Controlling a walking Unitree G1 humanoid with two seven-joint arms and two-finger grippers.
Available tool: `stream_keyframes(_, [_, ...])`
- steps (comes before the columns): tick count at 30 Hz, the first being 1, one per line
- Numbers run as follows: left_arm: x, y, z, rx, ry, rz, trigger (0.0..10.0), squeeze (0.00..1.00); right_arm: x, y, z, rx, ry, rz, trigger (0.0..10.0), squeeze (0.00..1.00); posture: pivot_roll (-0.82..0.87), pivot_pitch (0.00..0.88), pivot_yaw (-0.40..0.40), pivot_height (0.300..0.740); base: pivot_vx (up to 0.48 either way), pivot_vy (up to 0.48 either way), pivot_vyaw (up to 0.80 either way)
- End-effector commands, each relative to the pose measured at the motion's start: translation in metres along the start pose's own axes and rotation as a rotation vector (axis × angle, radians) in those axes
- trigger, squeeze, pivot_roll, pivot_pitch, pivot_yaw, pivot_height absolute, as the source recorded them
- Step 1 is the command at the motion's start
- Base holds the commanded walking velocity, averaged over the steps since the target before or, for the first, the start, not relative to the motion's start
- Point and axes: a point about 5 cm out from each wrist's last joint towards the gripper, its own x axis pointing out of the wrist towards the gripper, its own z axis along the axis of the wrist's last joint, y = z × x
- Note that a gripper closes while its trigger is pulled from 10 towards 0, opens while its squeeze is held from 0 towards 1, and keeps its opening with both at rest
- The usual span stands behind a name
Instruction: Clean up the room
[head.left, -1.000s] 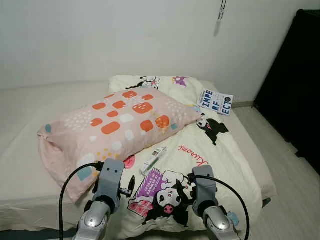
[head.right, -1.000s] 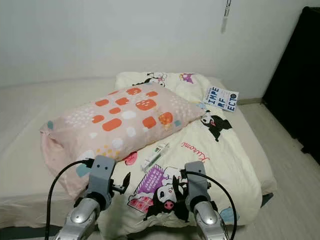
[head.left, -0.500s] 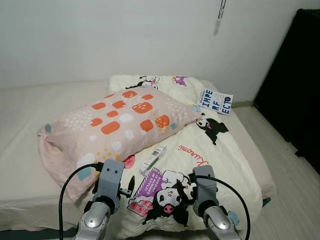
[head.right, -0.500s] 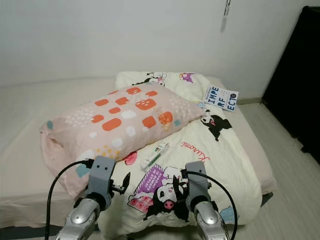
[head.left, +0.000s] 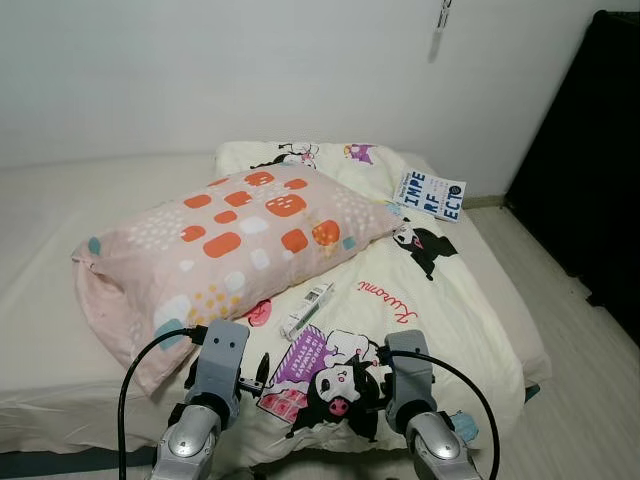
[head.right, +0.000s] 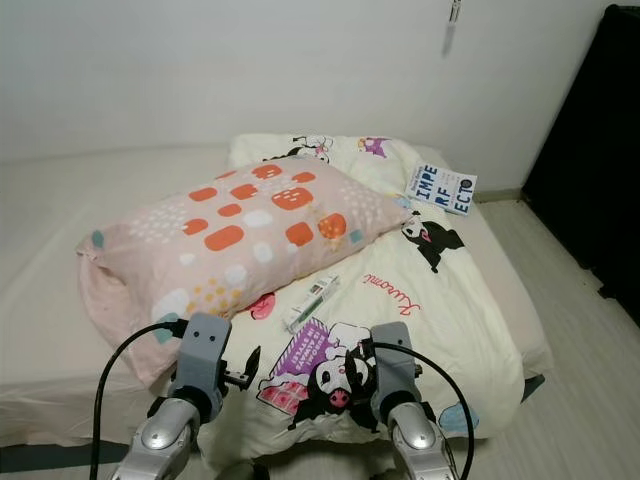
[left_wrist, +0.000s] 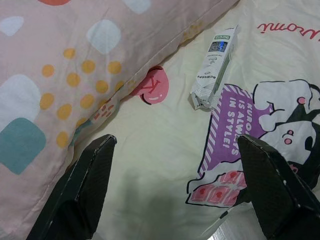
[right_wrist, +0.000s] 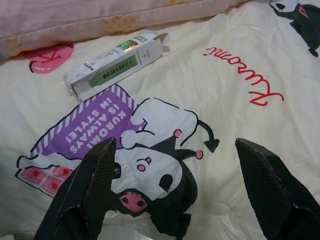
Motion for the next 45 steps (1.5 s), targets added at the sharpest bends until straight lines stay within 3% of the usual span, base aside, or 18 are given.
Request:
stream_keyframes(1, [-0.0033,-0.0016,-0.0084,-0.006,0.032,-0.006,10.0,0.0,-0.0023,0.0009,-0.0072,0.016,0.024,0.002,10.0,0.0,0.01,0.176,0.02,0.628,0.0,0.0,0.0])
stream_keyframes(45, [-0.0061,-0.0049,-0.0084,-0.005,0.032,-0.035,10.0,0.0,-0.0032,0.0035,-0.0081,0.022,0.021,0.003,10.0,0.0,0.02,0.171,0.029,0.574,0.0,0.0,0.0])
